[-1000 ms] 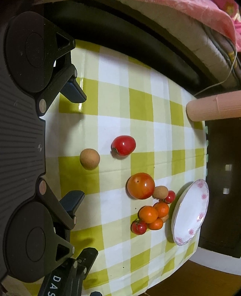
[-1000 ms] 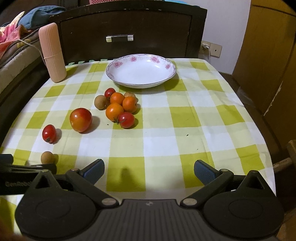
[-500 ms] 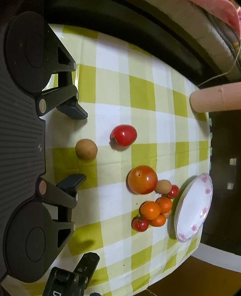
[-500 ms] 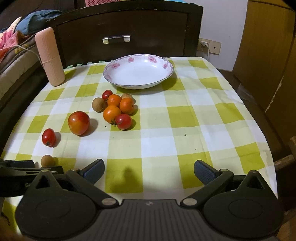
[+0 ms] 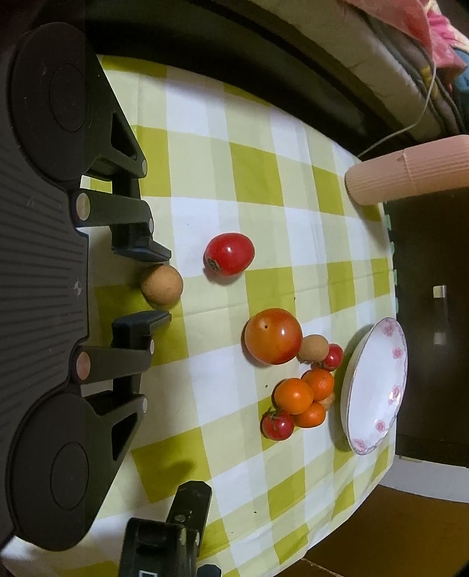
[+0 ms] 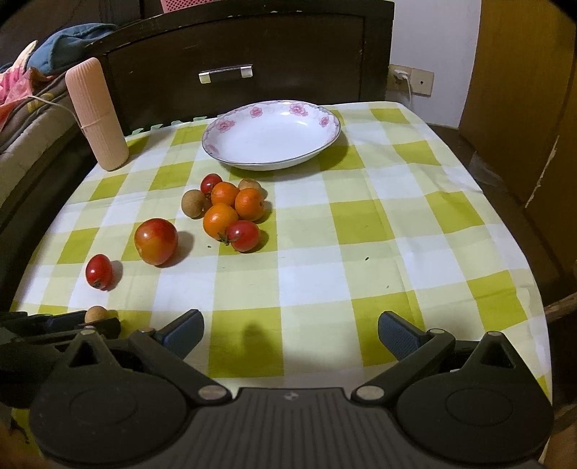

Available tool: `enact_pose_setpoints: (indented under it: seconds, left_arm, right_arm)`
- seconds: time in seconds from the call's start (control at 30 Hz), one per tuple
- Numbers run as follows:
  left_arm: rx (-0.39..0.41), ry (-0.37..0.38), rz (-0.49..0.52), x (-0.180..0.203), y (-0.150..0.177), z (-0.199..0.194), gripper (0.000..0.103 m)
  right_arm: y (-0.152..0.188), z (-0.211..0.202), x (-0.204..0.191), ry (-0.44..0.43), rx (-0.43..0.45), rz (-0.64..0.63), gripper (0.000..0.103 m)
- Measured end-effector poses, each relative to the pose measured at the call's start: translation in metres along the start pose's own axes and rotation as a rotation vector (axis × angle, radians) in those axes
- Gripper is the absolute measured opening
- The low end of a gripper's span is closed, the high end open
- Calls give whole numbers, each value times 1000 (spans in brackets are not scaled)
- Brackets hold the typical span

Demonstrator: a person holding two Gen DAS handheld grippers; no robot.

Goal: Organize fruits
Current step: 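Close the left gripper around the small brown round fruit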

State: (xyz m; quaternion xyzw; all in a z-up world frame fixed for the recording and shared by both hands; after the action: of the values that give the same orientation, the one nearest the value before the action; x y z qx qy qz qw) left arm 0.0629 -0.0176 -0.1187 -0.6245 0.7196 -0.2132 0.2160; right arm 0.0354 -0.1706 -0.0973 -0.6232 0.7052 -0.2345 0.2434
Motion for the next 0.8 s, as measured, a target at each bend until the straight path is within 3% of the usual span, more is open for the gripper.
enact_pose_setpoints:
  seconds: [0.07,0.17,0.2,0.23,0.37,0.47,0.73,0.8]
  left_arm:
    - [-1,2,-11,-1,0,1,40]
    - [-13,-2,-41,-6,1,3,58]
    - [-21,-5,-59,-9,2,4,75]
    - [-29,18,-68,-9,3,6,84]
    - [-34,21,-15,-2,5,7,88]
    - [-34,28,-29,-4,2,7,81]
    - [-11,56,-7,4,-3,3,37]
    - [-13,73,6,7,-3,2,31]
  right_arm:
    - [0,1,0,-8,-4,3,101]
    - [1,2,1,-17,-11,10,101]
    - [1,2,1,-18,-12,13,101]
    - [0,2,1,-19,-13,13,101]
    - [0,2,1,-21,-15,12,101]
    - [0,2,1,-19,-13,8,101]
    - [-1,2,2,-29,-12,18,94]
    - [-3,2,3,-35,-9,21,89]
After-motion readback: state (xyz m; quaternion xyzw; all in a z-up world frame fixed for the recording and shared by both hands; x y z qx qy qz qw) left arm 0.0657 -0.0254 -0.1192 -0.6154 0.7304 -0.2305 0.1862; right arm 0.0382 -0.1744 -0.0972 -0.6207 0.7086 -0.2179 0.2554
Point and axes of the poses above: each gripper's, at about its wrist camera, not at the fingertips, and z roughly the way its jaws point, x to its right, y to its underside, the point moved 10 cm from there along z, roughly the way its jaws point, and after that the axes turned 1 degree about y, right-handed, at the moved point
